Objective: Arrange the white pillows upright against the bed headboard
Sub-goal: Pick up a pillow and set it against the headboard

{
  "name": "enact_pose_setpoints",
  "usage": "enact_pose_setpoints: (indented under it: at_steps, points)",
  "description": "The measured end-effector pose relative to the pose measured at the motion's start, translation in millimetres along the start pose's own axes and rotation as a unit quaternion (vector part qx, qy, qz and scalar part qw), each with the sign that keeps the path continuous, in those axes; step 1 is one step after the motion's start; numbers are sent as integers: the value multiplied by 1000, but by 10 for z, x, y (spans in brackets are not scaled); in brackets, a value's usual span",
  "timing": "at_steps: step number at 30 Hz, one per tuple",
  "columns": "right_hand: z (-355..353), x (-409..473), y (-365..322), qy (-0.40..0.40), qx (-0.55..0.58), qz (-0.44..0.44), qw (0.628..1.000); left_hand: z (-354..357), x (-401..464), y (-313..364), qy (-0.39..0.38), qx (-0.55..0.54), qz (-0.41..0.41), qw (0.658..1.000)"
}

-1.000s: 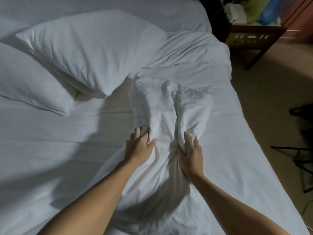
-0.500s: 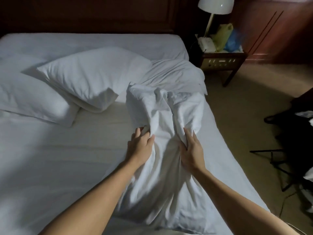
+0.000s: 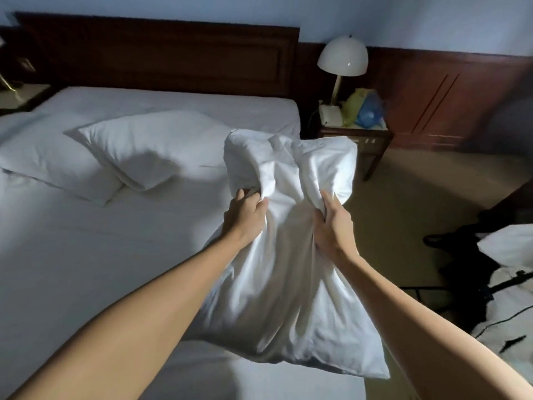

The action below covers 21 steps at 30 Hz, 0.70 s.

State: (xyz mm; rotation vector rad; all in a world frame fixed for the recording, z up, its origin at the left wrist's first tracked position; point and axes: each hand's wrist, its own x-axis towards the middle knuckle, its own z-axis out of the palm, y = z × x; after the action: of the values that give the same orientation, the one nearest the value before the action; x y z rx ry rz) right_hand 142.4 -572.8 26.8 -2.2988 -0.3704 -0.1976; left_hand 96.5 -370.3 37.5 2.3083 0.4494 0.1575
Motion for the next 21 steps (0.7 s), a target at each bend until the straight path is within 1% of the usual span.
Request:
enact_pose_setpoints:
  at_steps: [5, 9, 13, 17, 21]
  points:
    - [-889, 119, 333, 11, 31, -11, 999, 360, -138, 931, 33, 16, 2, 999]
    - [-1331, 332, 656, -5, 58, -25, 998, 664, -50, 1399, 61, 16, 13, 998]
    - [-1561, 711, 979, -18, 67, -48, 996, 1008, 175, 1698, 90, 16, 15, 996]
    - [-1688, 1262, 1267, -38, 75, -73, 994, 1331, 571, 1911, 124, 15, -2, 992]
    - [-1805, 1889, 1571, -69, 76, -82, 991, 1600, 1046, 2196, 134, 8, -30, 991]
